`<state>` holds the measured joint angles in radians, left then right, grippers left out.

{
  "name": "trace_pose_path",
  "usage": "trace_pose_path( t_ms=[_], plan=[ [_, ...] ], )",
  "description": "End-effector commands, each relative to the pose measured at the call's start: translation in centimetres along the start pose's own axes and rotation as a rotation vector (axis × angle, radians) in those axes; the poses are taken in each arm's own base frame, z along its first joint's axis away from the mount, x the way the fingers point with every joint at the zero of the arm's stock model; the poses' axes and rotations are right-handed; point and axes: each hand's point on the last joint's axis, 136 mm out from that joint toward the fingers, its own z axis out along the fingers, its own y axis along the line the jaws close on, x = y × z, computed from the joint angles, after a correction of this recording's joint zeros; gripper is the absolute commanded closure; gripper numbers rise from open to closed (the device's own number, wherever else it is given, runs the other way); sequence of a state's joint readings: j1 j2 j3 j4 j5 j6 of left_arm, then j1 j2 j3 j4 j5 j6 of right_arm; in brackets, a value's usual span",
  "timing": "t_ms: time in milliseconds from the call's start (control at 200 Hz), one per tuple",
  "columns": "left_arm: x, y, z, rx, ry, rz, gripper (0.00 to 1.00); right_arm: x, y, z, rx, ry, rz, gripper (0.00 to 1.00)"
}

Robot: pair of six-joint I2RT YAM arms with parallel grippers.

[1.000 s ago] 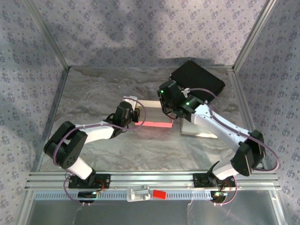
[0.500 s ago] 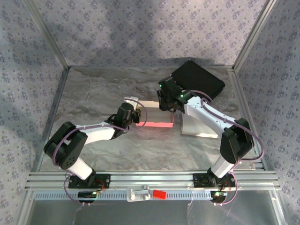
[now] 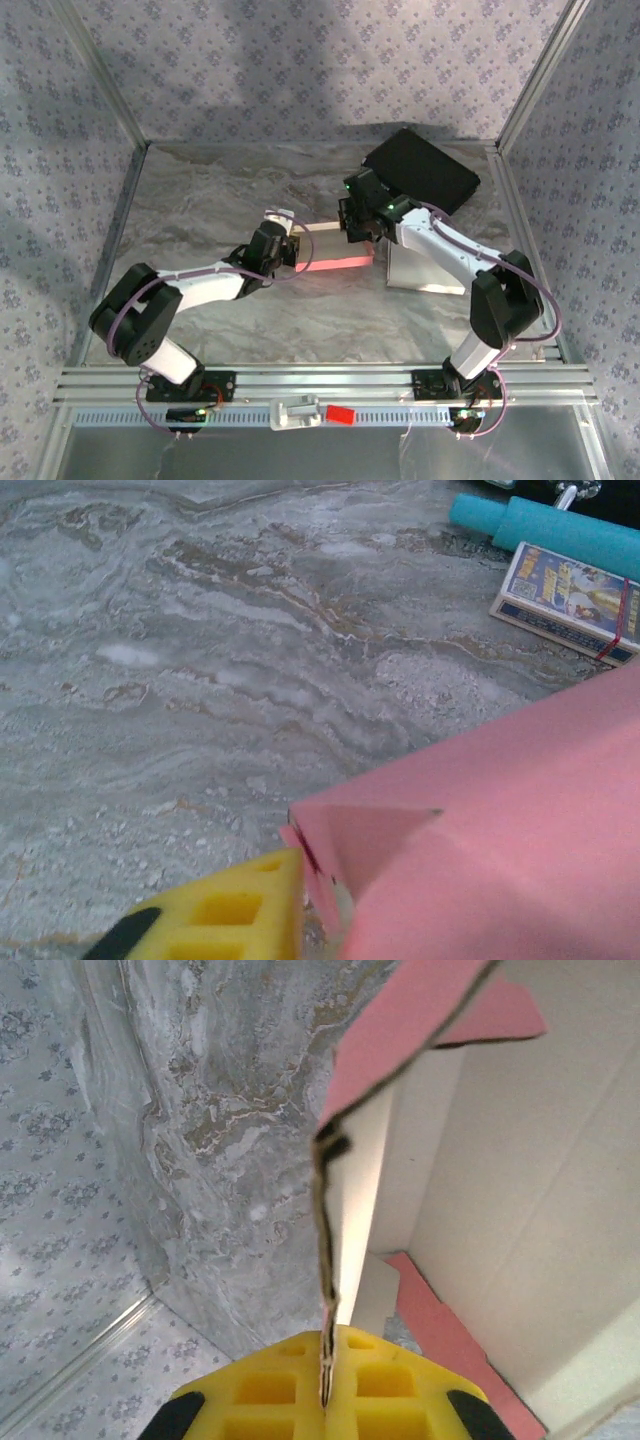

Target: Fold the paper box

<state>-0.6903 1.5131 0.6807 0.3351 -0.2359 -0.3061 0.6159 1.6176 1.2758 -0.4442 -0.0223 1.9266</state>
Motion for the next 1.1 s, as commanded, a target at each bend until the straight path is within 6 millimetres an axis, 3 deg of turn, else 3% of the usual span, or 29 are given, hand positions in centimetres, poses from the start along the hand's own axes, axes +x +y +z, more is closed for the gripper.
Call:
trace_pose_path(
  t_ms=[0, 60, 75, 130, 345, 595, 705, 795, 989, 1094],
  plan=[
    [-1.1, 0.0, -2.2, 0.007, -0.017, -0.069, 0.73, -0.1, -2.1, -0.4, 0.038, 0.005, -0.007, 0.97],
    [-0.5, 0.0, -2.9, 0.024, -0.003, -0.105, 0.70, 0.1, -2.0, -0.6, 0.022, 0.013, -0.021, 0.98],
    [-0.5, -0.1, -3.2, 0.030, -0.004, -0.110, 0.70, -0.4, -3.2, -0.2, 0.049, 0.005, -0.022, 0.99],
    [0.3, -0.2, -3.9, 0.039, 0.013, -0.129, 0.68, -0.5, -4.1, 0.0, 0.067, 0.009, -0.031, 0.99],
    [2.3, -0.5, -7.5, 0.085, 0.046, -0.206, 0.69, -0.3, -5.5, 0.5, 0.063, 0.023, -0.055, 1.00],
    [0.2, 1.5, -12.0, 0.055, 0.028, -0.453, 0.65, -0.2, -6.5, 0.7, 0.088, 0.032, -0.083, 1.00],
    [0.4, 1.9, -11.1, 0.073, 0.161, -0.650, 0.66, -0.3, -7.0, 0.9, 0.103, 0.034, -0.106, 1.00],
    [0.5, 1.1, -9.6, 0.107, 0.259, -0.758, 0.68, -0.5, -7.7, 1.2, 0.118, 0.037, -0.119, 0.99],
    [-0.3, -1.2, -5.9, 0.182, 0.363, -0.901, 0.70, -0.7, -8.4, 1.6, 0.126, 0.044, -0.133, 0.99],
    [1.2, -1.9, -4.3, 0.160, 0.457, -0.926, 0.69, -0.8, -8.4, 1.7, 0.132, 0.043, -0.141, 0.99]
  ],
)
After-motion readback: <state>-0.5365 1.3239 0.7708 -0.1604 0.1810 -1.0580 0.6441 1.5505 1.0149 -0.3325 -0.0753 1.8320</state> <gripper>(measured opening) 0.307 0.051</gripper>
